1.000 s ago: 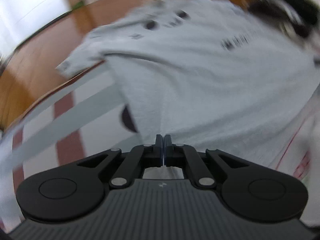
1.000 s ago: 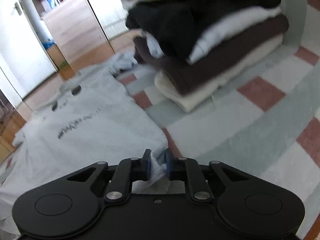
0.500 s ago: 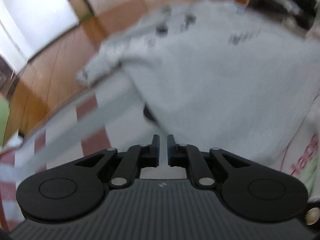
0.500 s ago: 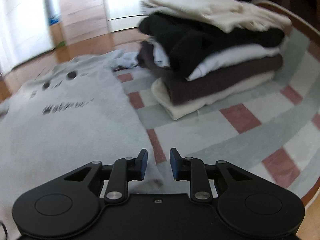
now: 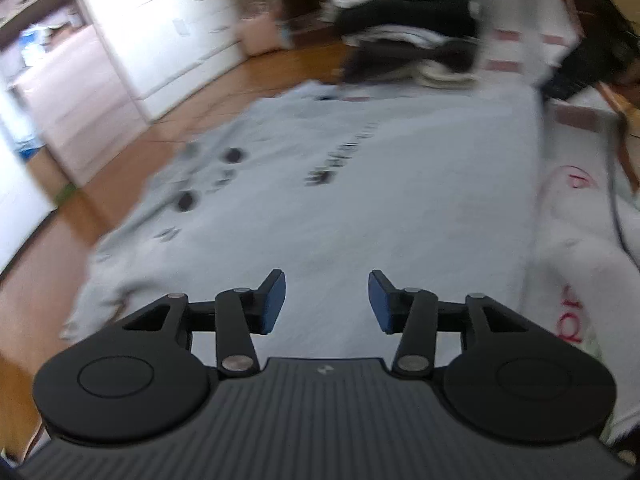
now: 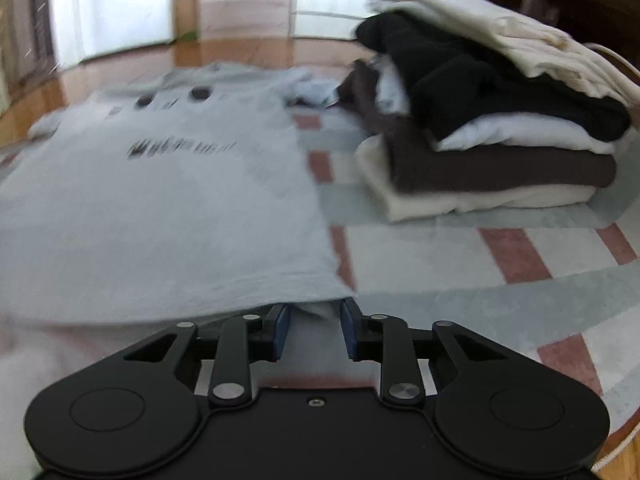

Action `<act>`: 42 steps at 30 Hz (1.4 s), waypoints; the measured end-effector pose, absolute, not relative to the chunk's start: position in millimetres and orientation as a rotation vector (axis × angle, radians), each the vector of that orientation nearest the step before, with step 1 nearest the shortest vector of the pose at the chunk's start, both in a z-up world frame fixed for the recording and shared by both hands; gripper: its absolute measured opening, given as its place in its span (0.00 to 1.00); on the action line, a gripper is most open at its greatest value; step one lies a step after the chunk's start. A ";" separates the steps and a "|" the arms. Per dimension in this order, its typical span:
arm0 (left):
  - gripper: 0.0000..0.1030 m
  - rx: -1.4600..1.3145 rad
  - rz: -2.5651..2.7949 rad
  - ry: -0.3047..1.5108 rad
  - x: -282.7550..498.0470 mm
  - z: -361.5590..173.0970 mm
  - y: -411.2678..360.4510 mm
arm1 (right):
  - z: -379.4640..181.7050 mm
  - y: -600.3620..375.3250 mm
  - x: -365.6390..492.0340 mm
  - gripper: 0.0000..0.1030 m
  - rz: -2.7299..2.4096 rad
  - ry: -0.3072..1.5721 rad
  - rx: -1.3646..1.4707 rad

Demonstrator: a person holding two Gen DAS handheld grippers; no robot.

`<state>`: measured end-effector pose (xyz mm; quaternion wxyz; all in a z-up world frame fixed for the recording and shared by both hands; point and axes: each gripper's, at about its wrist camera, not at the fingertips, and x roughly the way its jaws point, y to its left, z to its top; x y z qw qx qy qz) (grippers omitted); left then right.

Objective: Fold clothes

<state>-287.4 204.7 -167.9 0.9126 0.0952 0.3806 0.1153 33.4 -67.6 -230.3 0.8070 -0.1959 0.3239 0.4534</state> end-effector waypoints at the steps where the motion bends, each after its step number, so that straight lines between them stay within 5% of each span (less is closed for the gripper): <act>1: 0.44 0.168 0.207 0.793 -279.4 -170.4 205.1 | -227.3 -64.6 37.7 0.29 0.964 0.698 -0.391; 13: 0.46 0.118 0.084 0.950 -283.0 -191.8 191.8 | -218.3 -68.5 48.7 0.33 1.010 0.805 -0.256; 18: 0.68 0.077 0.185 1.070 -294.3 -203.3 202.1 | -211.5 -74.4 42.1 0.33 1.027 0.808 -0.217; 34: 0.67 -0.206 0.521 1.167 -337.1 -190.1 266.6 | -225.7 -65.1 32.7 0.33 0.918 0.730 -0.479; 36: 0.67 -0.218 0.523 1.111 -344.9 -181.9 270.9 | -228.5 -57.4 35.1 0.26 0.919 0.695 -0.503; 37: 0.67 -0.220 0.525 1.083 -347.0 -178.5 272.5 | -226.8 -54.2 38.2 0.04 0.924 0.677 -0.487; 41: 0.61 -0.208 0.502 0.972 -352.6 -164.4 275.7 | -203.5 -47.2 67.9 0.03 0.973 0.725 -0.222; 42: 0.49 -0.201 0.488 0.944 -353.2 -161.1 276.4 | -197.1 -43.0 75.0 0.03 0.976 0.727 -0.181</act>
